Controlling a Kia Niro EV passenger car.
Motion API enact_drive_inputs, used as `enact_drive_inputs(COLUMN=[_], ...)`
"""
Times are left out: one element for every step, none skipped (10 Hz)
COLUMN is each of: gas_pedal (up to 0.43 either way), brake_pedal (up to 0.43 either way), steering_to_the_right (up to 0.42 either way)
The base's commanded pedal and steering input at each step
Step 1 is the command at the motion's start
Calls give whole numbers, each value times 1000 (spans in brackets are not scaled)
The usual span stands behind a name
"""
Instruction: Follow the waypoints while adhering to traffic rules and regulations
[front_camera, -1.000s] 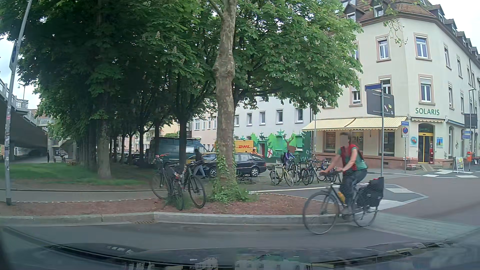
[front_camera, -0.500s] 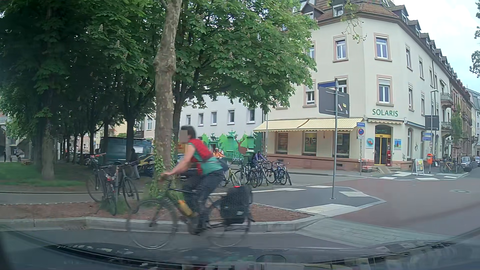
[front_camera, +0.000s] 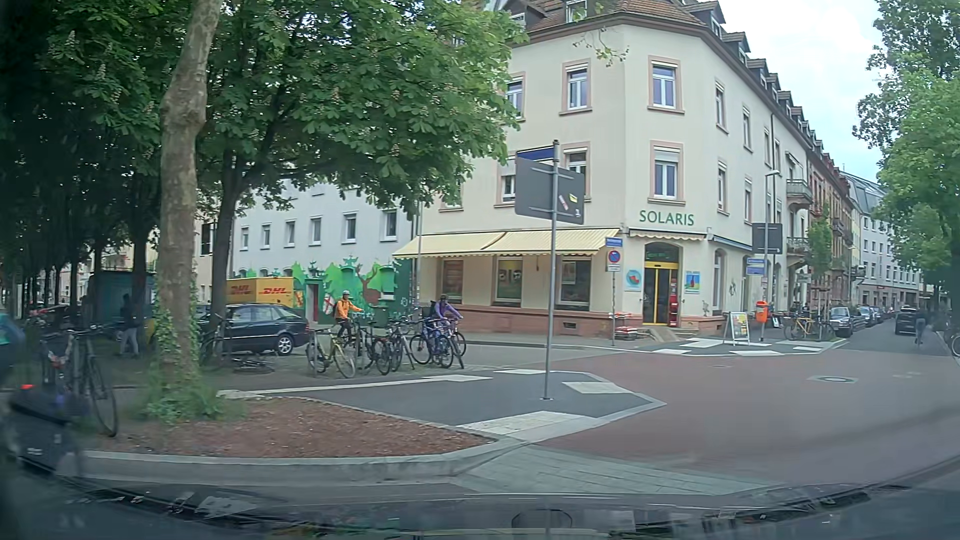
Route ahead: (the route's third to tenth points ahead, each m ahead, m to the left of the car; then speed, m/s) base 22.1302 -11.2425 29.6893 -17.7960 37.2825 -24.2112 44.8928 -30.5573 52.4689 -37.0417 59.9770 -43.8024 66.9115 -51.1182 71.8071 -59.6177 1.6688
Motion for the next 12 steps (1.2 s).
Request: enact_drive_inputs(gas_pedal=[47, 47, 47, 47, 47, 47, 47, 47, 47, 47, 47, 47], brake_pedal=[0, 0, 0, 0, 0, 0, 0, 0, 0, 0, 0, 0], steering_to_the_right=[927, 911, 897, 879, 861, 839, 801, 761, 733, 706, 669, 632])
